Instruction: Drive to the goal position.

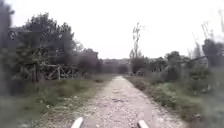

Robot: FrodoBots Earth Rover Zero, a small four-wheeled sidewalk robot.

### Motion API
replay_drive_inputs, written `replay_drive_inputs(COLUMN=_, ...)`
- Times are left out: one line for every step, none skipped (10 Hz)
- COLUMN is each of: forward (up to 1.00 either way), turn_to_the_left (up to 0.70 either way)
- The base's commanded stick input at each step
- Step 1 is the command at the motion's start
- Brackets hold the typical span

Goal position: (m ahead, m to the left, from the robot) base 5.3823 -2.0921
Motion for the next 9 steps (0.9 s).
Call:
replay_drive_inputs(forward=0.7, turn_to_the_left=0.0)
replay_drive_inputs(forward=0.7, turn_to_the_left=0.0)
replay_drive_inputs(forward=0.7, turn_to_the_left=0.0)
replay_drive_inputs(forward=0.7, turn_to_the_left=-0.05)
replay_drive_inputs(forward=0.7, turn_to_the_left=-0.15)
replay_drive_inputs(forward=0.7, turn_to_the_left=-0.33)
replay_drive_inputs(forward=0.7, turn_to_the_left=-0.05)
replay_drive_inputs(forward=0.7, turn_to_the_left=0.0)
replay_drive_inputs(forward=0.7, turn_to_the_left=0.0)
